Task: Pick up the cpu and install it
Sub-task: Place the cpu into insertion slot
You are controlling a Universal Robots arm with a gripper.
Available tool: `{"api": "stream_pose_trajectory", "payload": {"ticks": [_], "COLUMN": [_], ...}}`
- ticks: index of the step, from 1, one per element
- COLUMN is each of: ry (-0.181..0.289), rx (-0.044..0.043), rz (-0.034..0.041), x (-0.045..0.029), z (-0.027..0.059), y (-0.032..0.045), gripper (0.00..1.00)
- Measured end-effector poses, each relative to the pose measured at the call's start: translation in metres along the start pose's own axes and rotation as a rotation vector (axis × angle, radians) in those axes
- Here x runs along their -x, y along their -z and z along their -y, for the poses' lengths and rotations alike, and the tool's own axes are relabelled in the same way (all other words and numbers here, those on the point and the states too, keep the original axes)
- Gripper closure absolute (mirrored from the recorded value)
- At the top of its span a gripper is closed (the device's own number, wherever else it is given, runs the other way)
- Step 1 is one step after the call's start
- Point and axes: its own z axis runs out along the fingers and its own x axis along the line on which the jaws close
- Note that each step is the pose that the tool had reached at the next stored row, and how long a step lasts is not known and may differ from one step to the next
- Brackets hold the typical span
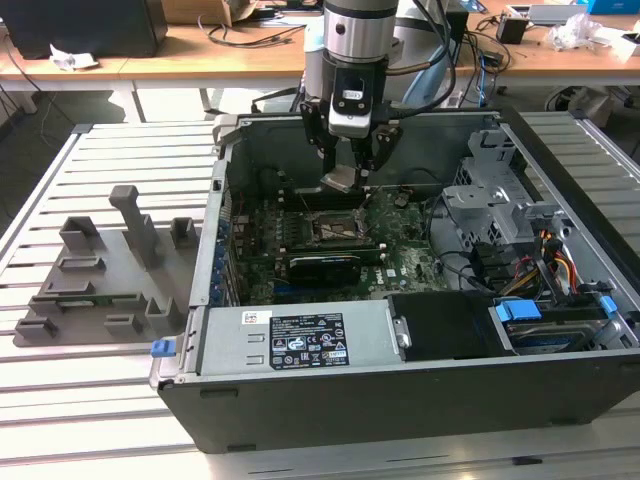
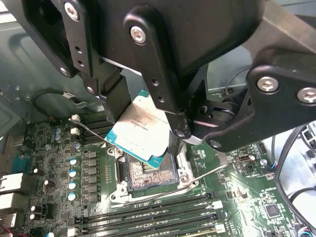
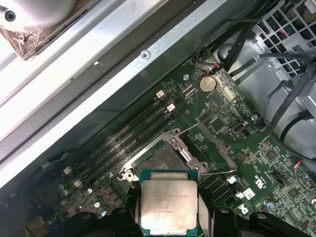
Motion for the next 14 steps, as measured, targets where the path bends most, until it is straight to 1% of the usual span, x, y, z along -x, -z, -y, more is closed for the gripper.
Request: {"api": "stream_pose_trajectory", "payload": {"ticks": [9, 12, 14], "ry": [-0.014, -0.042, -0.072], "rx": [0.0003, 0.0004, -0.0023], "rz": [-0.0004, -0.0009, 0.0011], "x": [0.0, 0.0, 0.0001], "z": [-0.0001, -0.0001, -0.0001], "y": [-0.0001, -0.0001, -0.0001], "gripper": [0.45, 0.45, 0.45]}}
